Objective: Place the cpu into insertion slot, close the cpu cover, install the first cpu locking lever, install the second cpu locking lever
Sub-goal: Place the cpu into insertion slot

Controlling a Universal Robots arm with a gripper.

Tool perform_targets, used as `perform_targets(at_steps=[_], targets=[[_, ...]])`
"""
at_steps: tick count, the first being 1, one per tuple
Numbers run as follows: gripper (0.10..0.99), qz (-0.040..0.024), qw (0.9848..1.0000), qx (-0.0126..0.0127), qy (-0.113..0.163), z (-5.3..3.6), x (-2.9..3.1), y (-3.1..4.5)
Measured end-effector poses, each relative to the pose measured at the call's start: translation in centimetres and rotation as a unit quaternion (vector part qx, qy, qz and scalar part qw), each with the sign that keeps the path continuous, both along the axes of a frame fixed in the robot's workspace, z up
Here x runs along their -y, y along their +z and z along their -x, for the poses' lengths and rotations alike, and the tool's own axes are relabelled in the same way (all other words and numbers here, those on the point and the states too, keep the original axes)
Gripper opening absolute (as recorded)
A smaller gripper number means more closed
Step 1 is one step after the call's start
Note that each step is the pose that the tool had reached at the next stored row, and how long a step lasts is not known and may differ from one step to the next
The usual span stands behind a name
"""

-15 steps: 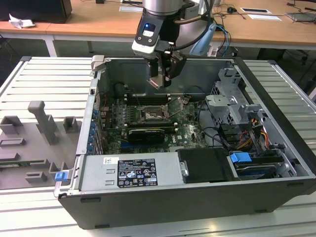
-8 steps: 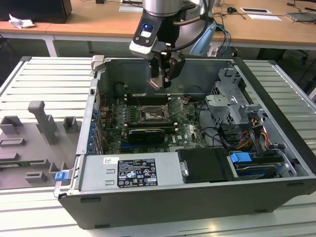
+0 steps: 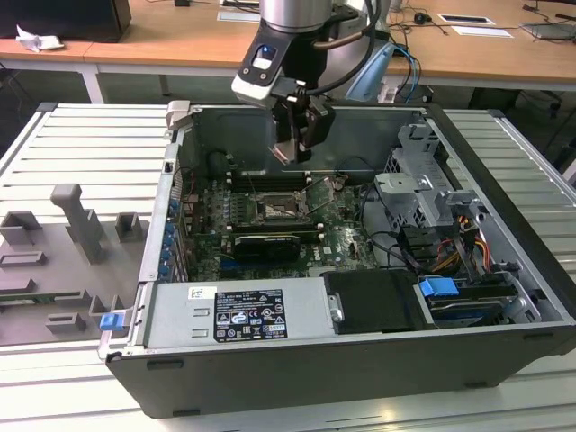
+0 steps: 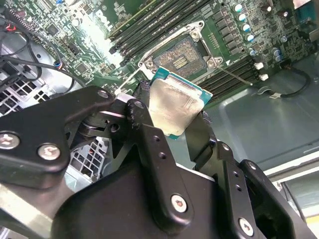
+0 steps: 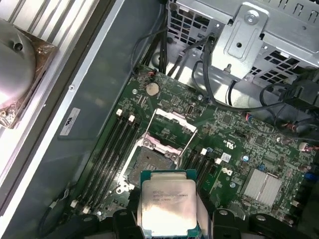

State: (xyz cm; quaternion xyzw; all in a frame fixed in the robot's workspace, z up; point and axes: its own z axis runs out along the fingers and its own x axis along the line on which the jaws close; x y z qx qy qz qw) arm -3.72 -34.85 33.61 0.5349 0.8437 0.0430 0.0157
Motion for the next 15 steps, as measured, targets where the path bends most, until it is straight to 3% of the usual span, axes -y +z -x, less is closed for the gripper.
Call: perform_targets(at_steps=[15], targets=[[0.529,0.0,0.999,0.0,-0.045,0.0,0.0,-0.38]])
